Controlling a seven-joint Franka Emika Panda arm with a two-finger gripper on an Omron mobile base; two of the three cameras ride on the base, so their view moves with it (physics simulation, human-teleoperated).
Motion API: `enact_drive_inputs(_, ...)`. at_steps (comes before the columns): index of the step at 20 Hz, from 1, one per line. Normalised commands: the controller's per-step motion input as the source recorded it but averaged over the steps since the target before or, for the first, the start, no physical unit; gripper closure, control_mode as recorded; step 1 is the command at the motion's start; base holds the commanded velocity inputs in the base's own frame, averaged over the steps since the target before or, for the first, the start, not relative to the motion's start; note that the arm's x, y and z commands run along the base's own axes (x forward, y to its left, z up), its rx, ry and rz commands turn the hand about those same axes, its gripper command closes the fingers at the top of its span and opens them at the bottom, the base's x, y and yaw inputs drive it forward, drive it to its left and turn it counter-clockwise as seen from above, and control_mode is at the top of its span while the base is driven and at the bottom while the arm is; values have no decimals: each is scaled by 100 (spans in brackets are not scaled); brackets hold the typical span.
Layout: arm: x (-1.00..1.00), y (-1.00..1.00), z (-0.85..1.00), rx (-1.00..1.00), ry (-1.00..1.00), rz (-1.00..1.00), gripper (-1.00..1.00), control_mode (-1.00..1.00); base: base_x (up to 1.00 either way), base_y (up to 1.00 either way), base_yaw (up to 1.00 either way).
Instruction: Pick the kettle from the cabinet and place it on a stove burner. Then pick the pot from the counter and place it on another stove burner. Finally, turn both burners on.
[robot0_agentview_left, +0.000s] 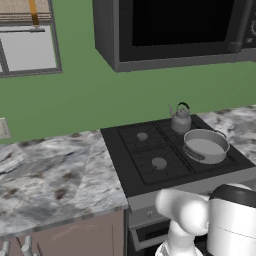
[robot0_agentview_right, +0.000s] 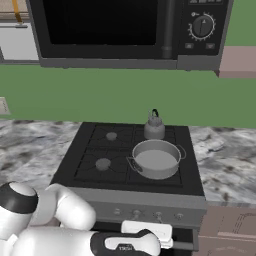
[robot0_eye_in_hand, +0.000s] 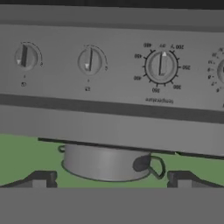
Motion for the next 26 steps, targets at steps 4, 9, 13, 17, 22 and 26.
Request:
enact_drive_inputs(4, 9, -13, -25, 0, 0, 0, -100, -100, 0, 0, 0)
enact_drive_inputs(9, 9, -6, -22, 0, 0, 0, -100, -100, 0, 0, 0)
enact_drive_inputs(13, 9, -4, -18, 0, 0, 0, -100, -100, 0, 0, 0)
enact_drive_inputs(17, 17, 0, -4, 0, 0, 0, -100, -100, 0, 0, 0)
enact_drive_inputs(22, 26, 0, -2, 0, 0, 0, -100, -100, 0, 0, 0)
enact_drive_inputs(26, 18, 0, -8, 0, 0, 0, -100, -100, 0, 0, 0)
